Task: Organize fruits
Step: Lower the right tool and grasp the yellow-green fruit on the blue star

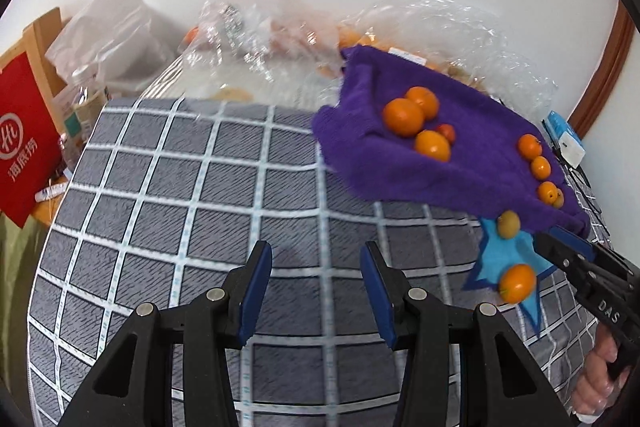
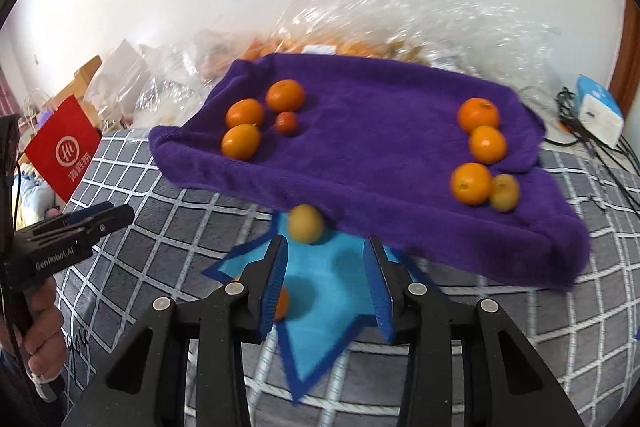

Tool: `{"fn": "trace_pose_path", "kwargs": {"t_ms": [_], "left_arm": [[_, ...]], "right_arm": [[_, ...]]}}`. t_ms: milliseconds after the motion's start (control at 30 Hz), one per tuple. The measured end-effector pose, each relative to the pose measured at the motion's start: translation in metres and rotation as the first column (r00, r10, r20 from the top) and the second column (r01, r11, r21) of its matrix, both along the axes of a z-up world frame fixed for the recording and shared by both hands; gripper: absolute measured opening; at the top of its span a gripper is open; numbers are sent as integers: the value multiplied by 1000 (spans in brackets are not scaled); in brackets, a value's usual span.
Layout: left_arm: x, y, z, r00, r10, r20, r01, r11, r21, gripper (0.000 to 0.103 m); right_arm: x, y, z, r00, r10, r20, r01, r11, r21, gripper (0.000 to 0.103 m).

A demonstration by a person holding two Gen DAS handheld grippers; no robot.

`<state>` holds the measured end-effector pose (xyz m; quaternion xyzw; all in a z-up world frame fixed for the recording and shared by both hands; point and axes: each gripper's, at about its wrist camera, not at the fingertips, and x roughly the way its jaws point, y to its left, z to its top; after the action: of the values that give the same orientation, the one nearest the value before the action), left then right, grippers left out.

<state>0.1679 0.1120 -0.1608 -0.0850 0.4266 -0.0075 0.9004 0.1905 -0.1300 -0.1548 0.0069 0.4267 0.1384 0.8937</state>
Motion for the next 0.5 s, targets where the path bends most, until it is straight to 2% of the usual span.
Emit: {"fn": "trace_pose_path", "kwargs": {"t_ms": [133,367,500], "left_arm": [[-1,11,-10,1000,7,-19,-7,999,-32,44],[-8,16,-14,1000,22,6,-22,997,-76,44],[-8,13,-14,1000,21,18,-20,998,-57,46]], "right_arm": [[9,11,-5,1000,3,-16,-3,1000,-6,40],[28,24,-19,999,-4,-55,2,999,-42,39],[34,26,-24,998,-19,-67,16,999,-43,38]]}}
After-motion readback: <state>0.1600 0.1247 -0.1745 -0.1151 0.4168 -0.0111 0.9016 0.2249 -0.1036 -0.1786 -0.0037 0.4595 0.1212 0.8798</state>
